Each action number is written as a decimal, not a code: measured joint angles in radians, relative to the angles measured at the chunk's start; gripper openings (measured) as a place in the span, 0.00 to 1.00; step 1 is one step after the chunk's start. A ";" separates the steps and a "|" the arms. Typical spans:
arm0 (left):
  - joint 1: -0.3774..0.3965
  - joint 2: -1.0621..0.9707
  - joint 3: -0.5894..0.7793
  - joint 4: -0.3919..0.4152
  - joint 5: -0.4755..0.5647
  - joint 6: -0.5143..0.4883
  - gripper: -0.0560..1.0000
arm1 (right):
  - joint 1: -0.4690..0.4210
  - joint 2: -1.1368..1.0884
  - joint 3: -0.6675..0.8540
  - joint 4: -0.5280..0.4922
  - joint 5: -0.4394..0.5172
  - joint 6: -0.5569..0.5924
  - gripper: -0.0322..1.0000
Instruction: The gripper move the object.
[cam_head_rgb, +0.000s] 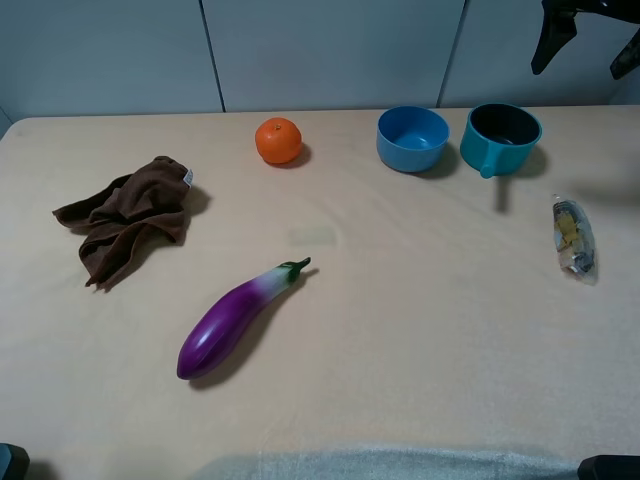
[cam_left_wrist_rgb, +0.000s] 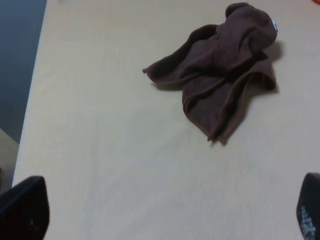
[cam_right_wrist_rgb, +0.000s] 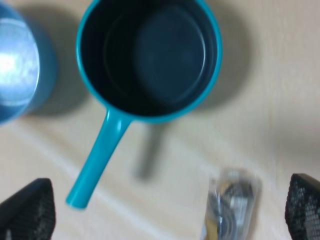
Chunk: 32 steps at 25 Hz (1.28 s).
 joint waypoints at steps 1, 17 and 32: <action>0.000 0.000 0.000 0.000 0.000 0.000 0.99 | 0.000 -0.022 0.029 0.001 0.000 0.000 0.70; 0.000 0.000 0.000 0.000 0.000 0.000 0.99 | 0.000 -0.537 0.475 0.071 0.002 0.000 0.70; 0.000 0.000 0.000 0.000 0.000 0.000 0.99 | 0.000 -1.117 0.646 0.070 0.006 0.000 0.70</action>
